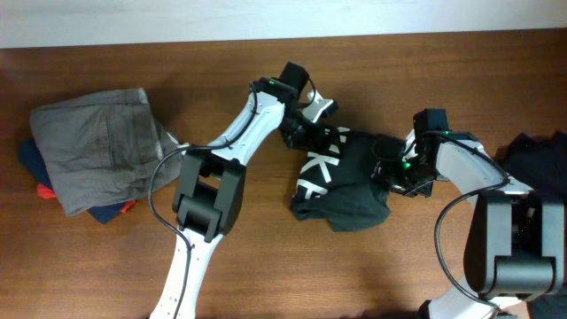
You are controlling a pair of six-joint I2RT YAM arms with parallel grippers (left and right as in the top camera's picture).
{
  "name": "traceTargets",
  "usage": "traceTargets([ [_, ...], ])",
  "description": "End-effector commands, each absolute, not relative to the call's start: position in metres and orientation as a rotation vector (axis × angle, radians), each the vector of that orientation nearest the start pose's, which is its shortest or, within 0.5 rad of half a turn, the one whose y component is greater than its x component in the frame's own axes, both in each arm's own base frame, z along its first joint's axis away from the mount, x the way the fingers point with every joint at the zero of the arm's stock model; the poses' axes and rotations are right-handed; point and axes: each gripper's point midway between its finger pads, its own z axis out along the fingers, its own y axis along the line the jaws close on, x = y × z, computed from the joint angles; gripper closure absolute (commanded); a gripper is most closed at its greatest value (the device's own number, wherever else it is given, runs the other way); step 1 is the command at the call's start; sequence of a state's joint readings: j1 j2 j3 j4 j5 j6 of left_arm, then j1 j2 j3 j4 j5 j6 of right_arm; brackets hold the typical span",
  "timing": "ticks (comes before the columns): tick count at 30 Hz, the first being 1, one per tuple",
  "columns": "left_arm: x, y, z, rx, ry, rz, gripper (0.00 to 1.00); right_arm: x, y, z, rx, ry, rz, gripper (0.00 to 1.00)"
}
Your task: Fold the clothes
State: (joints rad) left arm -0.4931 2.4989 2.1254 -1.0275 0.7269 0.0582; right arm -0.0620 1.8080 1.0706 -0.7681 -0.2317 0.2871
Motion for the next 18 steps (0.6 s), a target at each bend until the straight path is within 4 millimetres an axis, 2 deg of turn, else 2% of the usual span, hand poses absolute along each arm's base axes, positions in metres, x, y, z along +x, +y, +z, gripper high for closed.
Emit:
traceTargets([
  [1, 0.377, -0.364, 0.021, 0.927, 2.815, -1.26, 0.16, 0.323, 0.015, 0.009, 0.527, 3.036, 0.337, 0.83],
  [3, 0.374, -0.365, 0.01, 0.935, 2.838, -1.241, 0.25, 0.323, 0.015, 0.009, 0.527, 3.036, 0.338, 0.84],
  [6, 0.379, -0.356, -0.016, 0.966, 2.878, -1.086, 0.54, 0.323, 0.016, 0.009, 0.526, 3.037, 0.344, 0.85],
  [8, 0.382, -0.353, -0.026, 0.972, 2.886, -1.045, 0.65, 0.321, 0.019, 0.009, 0.508, 3.044, 0.371, 0.88],
  [11, 0.38, -0.355, -0.027, 0.971, 2.878, -1.091, 0.83, 0.319, 0.02, 0.01, 0.501, 3.055, 0.382, 0.88],
  [12, 0.379, -0.357, -0.025, 0.968, 2.873, -1.118, 0.97, 0.318, 0.02, 0.01, 0.504, 3.059, 0.382, 0.89],
  [13, 0.379, -0.357, -0.024, 0.962, 2.873, -1.138, 1.0, 0.316, 0.02, 0.01, 0.506, 3.064, 0.383, 0.89],
  [15, 0.378, -0.353, -0.017, 0.943, 2.884, -1.161, 0.99, 0.313, 0.021, 0.011, 0.51, 3.073, 0.385, 0.91],
  [18, 0.389, -0.333, -0.001, 0.891, 2.92, -1.086, 0.99, 0.31, 0.024, 0.021, 0.495, 3.07, 0.413, 0.93],
])
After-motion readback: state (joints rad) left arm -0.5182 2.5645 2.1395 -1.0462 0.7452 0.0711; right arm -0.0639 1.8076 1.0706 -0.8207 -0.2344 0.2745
